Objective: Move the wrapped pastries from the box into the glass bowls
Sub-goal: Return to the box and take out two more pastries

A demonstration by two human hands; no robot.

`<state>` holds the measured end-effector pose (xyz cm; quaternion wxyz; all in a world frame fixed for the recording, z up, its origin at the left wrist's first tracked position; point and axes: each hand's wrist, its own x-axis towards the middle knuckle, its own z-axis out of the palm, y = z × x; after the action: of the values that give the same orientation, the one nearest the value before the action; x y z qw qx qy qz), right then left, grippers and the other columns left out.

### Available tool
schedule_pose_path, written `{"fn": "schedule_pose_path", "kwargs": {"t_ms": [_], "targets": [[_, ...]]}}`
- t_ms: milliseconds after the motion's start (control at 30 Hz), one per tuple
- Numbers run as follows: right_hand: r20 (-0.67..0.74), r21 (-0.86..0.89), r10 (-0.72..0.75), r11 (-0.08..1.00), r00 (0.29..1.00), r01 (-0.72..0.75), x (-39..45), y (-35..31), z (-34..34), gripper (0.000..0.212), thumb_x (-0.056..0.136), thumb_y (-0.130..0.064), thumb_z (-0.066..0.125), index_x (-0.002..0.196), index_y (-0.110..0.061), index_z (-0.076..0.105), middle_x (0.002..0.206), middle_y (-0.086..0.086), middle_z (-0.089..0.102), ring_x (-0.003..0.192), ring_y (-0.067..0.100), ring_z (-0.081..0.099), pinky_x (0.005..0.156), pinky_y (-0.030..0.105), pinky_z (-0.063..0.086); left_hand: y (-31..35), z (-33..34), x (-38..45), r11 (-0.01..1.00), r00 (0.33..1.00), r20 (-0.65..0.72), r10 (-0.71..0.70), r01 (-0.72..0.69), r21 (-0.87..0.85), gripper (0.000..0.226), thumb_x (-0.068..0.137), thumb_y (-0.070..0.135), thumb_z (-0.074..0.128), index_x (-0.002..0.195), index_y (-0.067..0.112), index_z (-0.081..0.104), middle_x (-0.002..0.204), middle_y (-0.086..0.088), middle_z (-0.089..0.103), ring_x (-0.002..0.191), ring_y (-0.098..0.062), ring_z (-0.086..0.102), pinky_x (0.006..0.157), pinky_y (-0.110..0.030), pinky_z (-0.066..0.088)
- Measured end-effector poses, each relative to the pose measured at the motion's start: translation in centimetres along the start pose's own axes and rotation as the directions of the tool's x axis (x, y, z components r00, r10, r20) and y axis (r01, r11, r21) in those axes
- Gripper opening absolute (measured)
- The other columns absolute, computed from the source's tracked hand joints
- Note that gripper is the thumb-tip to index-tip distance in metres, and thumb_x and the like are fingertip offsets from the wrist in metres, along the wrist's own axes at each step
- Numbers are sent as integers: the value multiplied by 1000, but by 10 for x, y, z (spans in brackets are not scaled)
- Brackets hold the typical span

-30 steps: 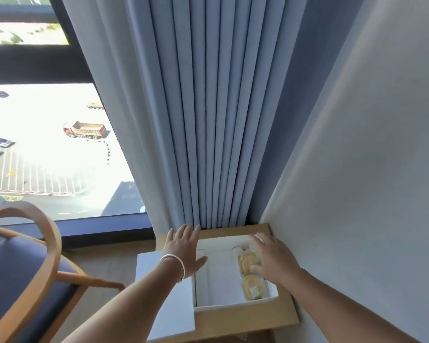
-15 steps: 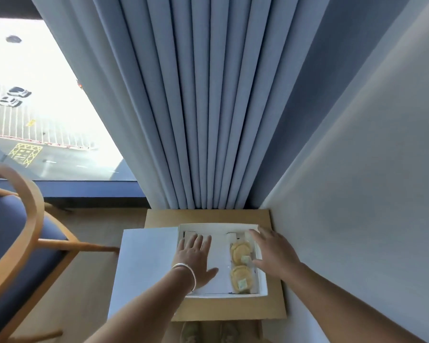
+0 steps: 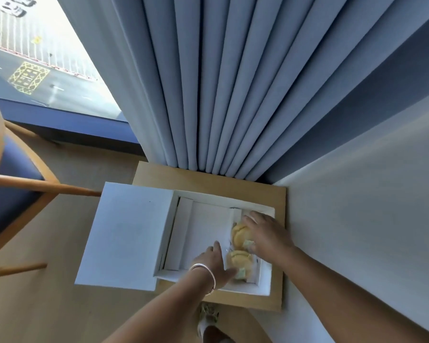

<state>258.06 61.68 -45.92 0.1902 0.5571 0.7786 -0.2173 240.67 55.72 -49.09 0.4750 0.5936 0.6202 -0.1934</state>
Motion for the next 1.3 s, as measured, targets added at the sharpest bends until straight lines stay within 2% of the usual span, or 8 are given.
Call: {"fn": "schedule_pose_path", "kwargs": {"t_ms": [167, 333, 567, 667, 800, 1067, 1200, 1300], "targets": [[48, -6, -58, 998, 997, 58, 27, 5, 18, 80, 80, -21, 71, 148, -23, 29, 153, 3, 32, 137, 24, 32, 111, 33, 29, 6, 9, 22, 997, 999, 35, -5, 7, -70, 67, 79, 57, 60, 133, 21, 42, 129, -4, 56, 108, -25, 57, 83, -35, 45], [71, -51, -93, 994, 993, 96, 41, 7, 30, 82, 79, -22, 70, 149, -24, 28, 153, 3, 33, 137, 23, 32, 112, 32, 24, 9, 11, 36, 992, 1000, 6, -14, 15, -128, 64, 72, 58, 65, 122, 21, 48, 114, -1, 60, 95, -23, 58, 73, -32, 45], [60, -94, -83, 992, 995, 89, 46, 8, 27, 78, 73, -22, 76, 140, -21, 35, 136, 5, 46, 120, 26, 46, 99, 35, 36, 23, 12, 42, 950, 994, 49, -100, 110, -291, 67, 59, 54, 77, 112, 26, 48, 95, 5, 57, 86, -19, 58, 74, -33, 52], [29, -86, -73, 994, 997, 75, 39, 5, 22, 59, 72, -30, 77, 123, -20, 47, 125, 3, 49, 115, 25, 46, 93, 35, 36, 26, 7, 37, 961, 995, 49, -86, 96, -258, 54, 61, 53, 81, 100, 25, 57, 88, 5, 60, 82, -17, 59, 70, -30, 49], [-33, -89, -80, 993, 996, 77, 26, -6, 8, 54, 74, -30, 77, 119, -19, 49, 122, 3, 47, 113, 24, 44, 91, 34, 37, 26, -5, 26, 988, 999, 24, -23, 26, -150, 40, 64, 45, 81, 95, 21, 73, 90, 0, 70, 82, -18, 65, 72, -29, 55], [-168, -90, -40, 996, 985, 25, 0, -25, -50, 48, 79, -31, 74, 119, -26, 46, 121, -3, 57, 111, 21, 52, 91, 34, 37, 9, -37, -21, 992, 981, -195, 20, -45, -121, 35, 77, 38, 65, 105, 24, 49, 92, 5, 60, 82, -17, 59, 76, -31, 52], [-210, -105, -55, 994, 976, 33, -13, -39, -81, 46, 79, -29, 73, 115, -27, 44, 115, -4, 56, 106, 20, 52, 86, 34, 38, -9, -60, -47, 993, 944, -327, 48, -80, -85, 40, 80, 36, 63, 117, 27, 50, 106, 4, 64, 91, -18, 61, 81, -33, 54], [-250, -133, -97, 989, 963, 65, -20, -57, -101, 43, 79, -28, 71, 111, -28, 43, 112, -6, 57, 102, 18, 53, 82, 32, 41, -27, -77, -68, 993, 890, -454, 47, -92, -77, 38, 77, 31, 58, 115, 28, 57, 108, 4, 60, 96, -18, 57, 80, -30, 51]]}}
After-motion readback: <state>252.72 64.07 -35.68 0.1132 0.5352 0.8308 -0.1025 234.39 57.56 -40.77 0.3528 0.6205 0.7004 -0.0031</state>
